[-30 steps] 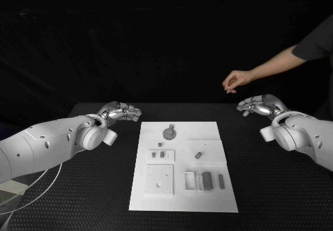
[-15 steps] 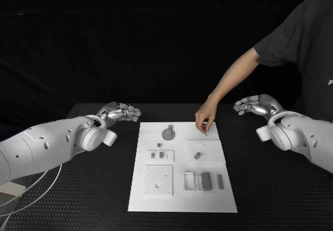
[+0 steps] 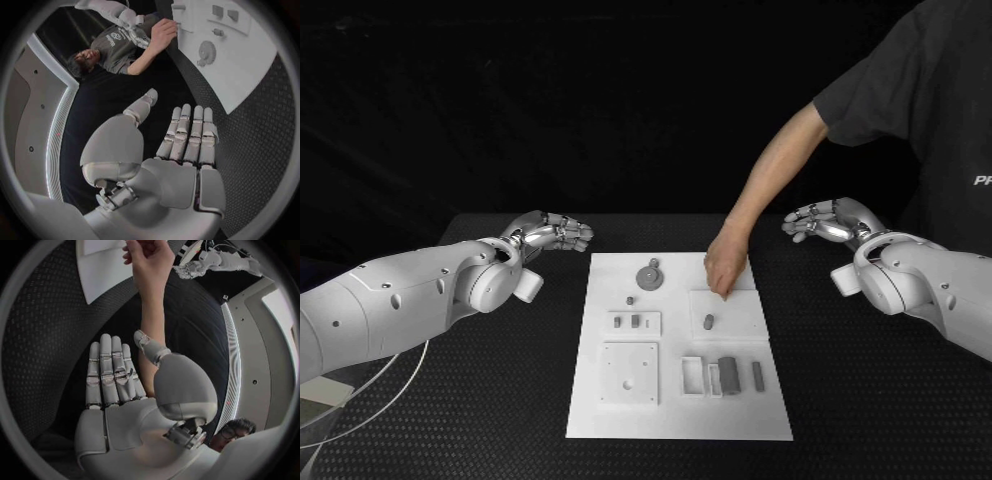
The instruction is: Assemble the parts on the task board
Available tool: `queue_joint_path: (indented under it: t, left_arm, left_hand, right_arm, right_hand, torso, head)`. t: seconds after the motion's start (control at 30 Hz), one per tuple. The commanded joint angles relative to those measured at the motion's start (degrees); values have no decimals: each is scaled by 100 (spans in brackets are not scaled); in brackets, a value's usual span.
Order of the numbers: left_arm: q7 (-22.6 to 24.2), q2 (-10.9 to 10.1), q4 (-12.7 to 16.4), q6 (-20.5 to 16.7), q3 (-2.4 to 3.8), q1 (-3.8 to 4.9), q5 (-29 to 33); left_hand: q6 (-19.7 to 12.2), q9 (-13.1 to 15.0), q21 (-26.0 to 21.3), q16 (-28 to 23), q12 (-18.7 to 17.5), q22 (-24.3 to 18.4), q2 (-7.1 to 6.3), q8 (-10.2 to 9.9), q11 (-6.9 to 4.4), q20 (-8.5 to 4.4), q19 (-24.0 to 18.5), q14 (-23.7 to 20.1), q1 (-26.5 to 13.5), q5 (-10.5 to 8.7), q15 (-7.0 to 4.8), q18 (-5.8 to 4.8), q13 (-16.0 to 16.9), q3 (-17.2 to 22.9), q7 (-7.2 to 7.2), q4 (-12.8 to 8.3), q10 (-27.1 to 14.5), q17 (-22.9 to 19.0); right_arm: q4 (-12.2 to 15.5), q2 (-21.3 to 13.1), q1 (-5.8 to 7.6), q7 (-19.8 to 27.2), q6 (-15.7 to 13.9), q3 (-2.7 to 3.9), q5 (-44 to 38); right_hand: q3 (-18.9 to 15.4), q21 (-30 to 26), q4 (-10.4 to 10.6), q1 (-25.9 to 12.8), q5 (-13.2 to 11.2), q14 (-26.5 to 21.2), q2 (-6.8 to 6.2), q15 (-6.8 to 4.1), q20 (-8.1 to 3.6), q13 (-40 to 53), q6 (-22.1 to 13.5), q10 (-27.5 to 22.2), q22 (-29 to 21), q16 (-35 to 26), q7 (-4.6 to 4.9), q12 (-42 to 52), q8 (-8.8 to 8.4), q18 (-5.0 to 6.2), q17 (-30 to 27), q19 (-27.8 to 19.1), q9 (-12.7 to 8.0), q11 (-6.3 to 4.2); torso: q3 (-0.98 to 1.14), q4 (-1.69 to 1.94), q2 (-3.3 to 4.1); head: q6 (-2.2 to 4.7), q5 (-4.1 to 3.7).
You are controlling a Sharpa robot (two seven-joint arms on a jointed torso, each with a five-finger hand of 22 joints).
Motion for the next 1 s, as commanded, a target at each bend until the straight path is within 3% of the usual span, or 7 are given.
queue_joint_path:
  t: [0.03, 0.67, 0.87, 1.0]
  left_arm:
    - [86, 12, 17, 48, 4, 4, 46]
    - [62, 4, 24, 75, 4, 4, 46]
    - [57, -4, 26, 77, 4, 4, 46]
    - [63, -3, 31, 81, 3, 4, 46]
  left_hand:
    - [-8, 8, -5, -27, 35, -7, 34, 34, 33, -1, -26, 11, -15, -18, 45, -87, -9, 23, 27, 3, 21, -4]
    - [-7, 10, -3, -19, 39, -53, 34, 40, 43, 10, -19, 66, 4, -18, 67, -82, -38, 24, 44, -2, 36, 5]
    - [-7, 10, -3, -18, 39, -60, 35, 41, 44, 12, -18, 74, 8, -18, 68, -81, -43, 25, 46, -3, 38, 6]
    - [-8, 10, -2, -15, 38, -69, 33, 41, 46, 14, -17, 87, 9, -18, 72, -80, -49, 22, 48, -3, 39, 8]
  right_arm:
    - [27, -6, -6, -18, 91, 0, -172]
    - [172, -20, -17, -146, 246, -9, -582]
    - [371, -45, -41, -355, 510, -13, -1815]
    - [564, -31, -59, -428, 575, -14, -2594]
  right_hand:
    - [-27, -20, 5, 23, -16, 35, 45, -3, 7, -9, 42, 51, 6, -21, -2, -10, 22, 3, 5, 43, -7, 4]
    - [-44, -21, 3, 29, -16, 90, 41, -12, 16, -30, 62, 77, 18, -79, -13, 2, 37, 24, 62, 72, -19, -6]
    - [-82, -30, 2, 11, -17, 119, -29, -5, 25, -51, 42, 80, 25, -131, -6, 3, 30, 38, 109, 82, -36, -4]
    - [-99, 48, 3, 59, -15, 347, -78, -101, 11, -82, 27, 84, 61, -98, 1, 5, 30, 117, 235, 281, -58, -4]
  torso:
    - [0, -1, -1]
    - [-9, 4, -1]
    - [-10, 4, -2]
    - [-10, 0, -2]
  head:
    - [-6, -6]
    - [-28, -25]
    - [-26, -30]
    - [-19, -37]
